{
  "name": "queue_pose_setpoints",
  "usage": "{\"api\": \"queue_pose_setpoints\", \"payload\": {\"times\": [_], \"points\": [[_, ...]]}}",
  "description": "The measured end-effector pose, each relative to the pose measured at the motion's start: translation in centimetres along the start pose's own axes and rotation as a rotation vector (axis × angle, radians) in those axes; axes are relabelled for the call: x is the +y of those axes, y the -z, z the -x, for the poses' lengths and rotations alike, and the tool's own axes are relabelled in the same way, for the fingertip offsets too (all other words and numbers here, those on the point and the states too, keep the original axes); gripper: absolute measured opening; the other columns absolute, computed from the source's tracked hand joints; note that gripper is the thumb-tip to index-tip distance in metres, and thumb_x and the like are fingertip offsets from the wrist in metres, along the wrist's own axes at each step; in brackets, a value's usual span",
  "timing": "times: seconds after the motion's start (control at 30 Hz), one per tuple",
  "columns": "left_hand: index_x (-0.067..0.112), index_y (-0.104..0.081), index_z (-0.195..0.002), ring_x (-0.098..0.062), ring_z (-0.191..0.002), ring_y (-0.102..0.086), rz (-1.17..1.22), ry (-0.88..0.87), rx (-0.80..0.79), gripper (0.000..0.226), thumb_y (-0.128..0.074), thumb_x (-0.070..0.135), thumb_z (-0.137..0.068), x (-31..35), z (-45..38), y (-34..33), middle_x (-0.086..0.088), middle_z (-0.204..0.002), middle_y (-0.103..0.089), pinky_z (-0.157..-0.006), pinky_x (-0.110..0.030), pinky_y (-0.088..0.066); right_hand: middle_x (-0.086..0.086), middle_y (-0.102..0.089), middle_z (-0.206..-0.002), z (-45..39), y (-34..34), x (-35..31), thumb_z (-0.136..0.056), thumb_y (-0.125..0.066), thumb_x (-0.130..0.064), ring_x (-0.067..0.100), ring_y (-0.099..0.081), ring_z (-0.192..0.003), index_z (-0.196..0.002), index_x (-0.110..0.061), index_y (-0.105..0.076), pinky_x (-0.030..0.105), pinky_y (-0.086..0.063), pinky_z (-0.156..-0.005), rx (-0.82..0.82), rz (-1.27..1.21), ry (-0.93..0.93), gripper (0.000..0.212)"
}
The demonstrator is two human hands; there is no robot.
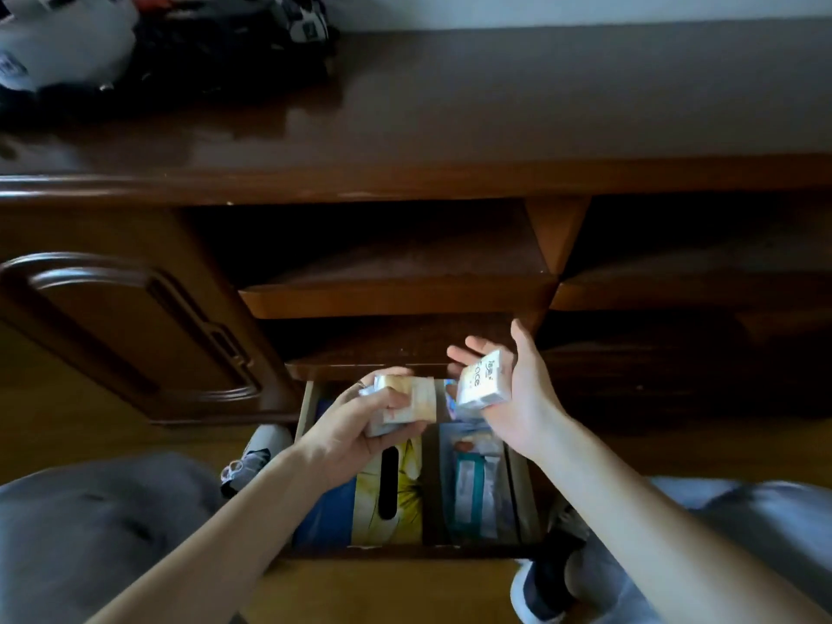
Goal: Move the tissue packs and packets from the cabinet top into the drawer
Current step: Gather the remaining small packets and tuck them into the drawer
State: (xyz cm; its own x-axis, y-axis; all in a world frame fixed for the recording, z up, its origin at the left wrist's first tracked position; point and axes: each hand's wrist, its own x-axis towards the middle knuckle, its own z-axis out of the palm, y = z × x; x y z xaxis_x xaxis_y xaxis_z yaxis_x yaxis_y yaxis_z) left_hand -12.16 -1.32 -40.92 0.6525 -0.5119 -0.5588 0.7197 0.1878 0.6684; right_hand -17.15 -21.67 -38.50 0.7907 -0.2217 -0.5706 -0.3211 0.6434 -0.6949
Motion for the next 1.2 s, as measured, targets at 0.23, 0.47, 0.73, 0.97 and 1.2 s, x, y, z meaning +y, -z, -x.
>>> {"api": "queue_pose_setpoints", "payload": {"times": [0.23,0.47,0.73,0.97,1.2], "points": [[0.008,-0.069,-0.118,-0.038,-0.108,-0.072,0.164,0.038,0.123,0.052,-0.089,0.023,-0.073,-2.7,-2.0,2.9,-0.024,-0.128,-0.066,-0.082,-0.046,-0.061,0.007,-0.063,-0.132,-1.6,-1.3,4.0,-0.100,-0.039,-0.038,0.024,-0.057,-0.121,-0.117,-0.027,-0.074,0.048,-0.039,-0.113,0.058,0.182,0.039,0.041],[0.014,-0.068,-0.131,-0.030,-0.123,-0.065,0.226,0.016,-0.034,0.046,-0.074,0.037,-0.092,-3.0,-3.4,1.4,-0.017,-0.134,-0.066,-0.091,-0.041,-0.059,-0.023,-0.038,-0.147,-2.4,-1.7,6.4,-0.102,-0.050,-0.026,0.004,-0.041,-0.136,-0.143,-0.048,-0.045,0.031,-0.048,-0.106,-0.207,0.776,0.257,0.047],[0.012,-0.057,-0.132,-0.041,-0.107,-0.071,0.321,0.170,0.039,0.057,-0.077,0.040,-0.087,-3.4,-4.0,3.0,-0.023,-0.113,-0.074,-0.086,-0.049,-0.062,-0.015,-0.062,-0.126,-4.5,0.0,3.0,-0.089,-0.076,-0.023,0.003,-0.060,-0.114,-0.136,-0.030,-0.061,0.031,-0.056,-0.094,-0.170,1.195,0.516,0.050],[0.009,-0.065,-0.135,-0.032,-0.120,-0.067,0.352,0.092,-0.002,0.072,-0.072,0.061,-0.085,-3.1,-4.1,3.4,-0.020,-0.134,-0.066,-0.090,-0.039,-0.060,-0.027,-0.047,-0.148,-3.9,-0.2,5.6,-0.098,-0.062,-0.026,-0.014,-0.032,-0.140,-0.140,-0.040,-0.056,0.011,-0.035,-0.109,-0.424,1.299,0.628,0.044],[0.012,-0.074,-0.118,-0.035,-0.119,-0.067,0.227,-0.035,-0.005,0.046,-0.082,0.031,-0.077,-3.6,-4.1,3.2,-0.019,-0.128,-0.068,-0.101,-0.054,-0.053,-0.021,-0.064,-0.130,-3.7,0.2,5.1,-0.097,-0.067,-0.022,0.003,-0.056,-0.127,-0.130,-0.032,-0.066,0.028,-0.054,-0.099,-0.252,0.906,0.486,0.035]]}}
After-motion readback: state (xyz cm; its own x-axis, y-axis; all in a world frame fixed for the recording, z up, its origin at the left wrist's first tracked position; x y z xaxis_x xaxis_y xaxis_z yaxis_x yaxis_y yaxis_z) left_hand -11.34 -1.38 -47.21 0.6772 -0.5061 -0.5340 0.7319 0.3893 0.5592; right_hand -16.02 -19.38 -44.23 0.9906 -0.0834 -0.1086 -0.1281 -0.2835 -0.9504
